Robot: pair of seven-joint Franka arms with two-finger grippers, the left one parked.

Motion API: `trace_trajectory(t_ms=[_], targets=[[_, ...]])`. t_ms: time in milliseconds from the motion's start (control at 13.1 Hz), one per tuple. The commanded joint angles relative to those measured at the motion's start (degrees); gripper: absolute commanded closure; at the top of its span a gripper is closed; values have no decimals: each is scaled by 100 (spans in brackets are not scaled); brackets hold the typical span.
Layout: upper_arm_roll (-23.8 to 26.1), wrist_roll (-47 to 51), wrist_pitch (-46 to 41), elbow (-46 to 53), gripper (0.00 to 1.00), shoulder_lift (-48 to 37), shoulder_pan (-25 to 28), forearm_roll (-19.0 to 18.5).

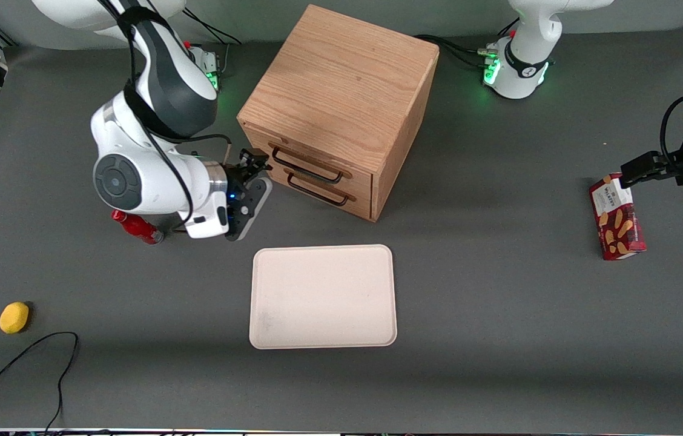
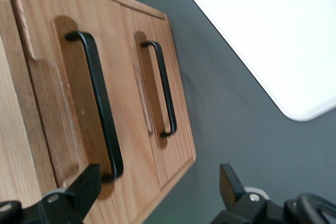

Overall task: Open upper drawer
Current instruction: 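Move the right gripper toward the upper drawer's black handle, then hook the right gripper onto the upper drawer's black handle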

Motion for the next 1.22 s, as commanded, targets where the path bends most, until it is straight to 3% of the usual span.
trace_trajectory(t_ms=[0, 1144], targets=[[-59, -193, 174, 126, 0, 152, 212, 190], [152, -360, 737, -120, 0, 381, 546, 216]])
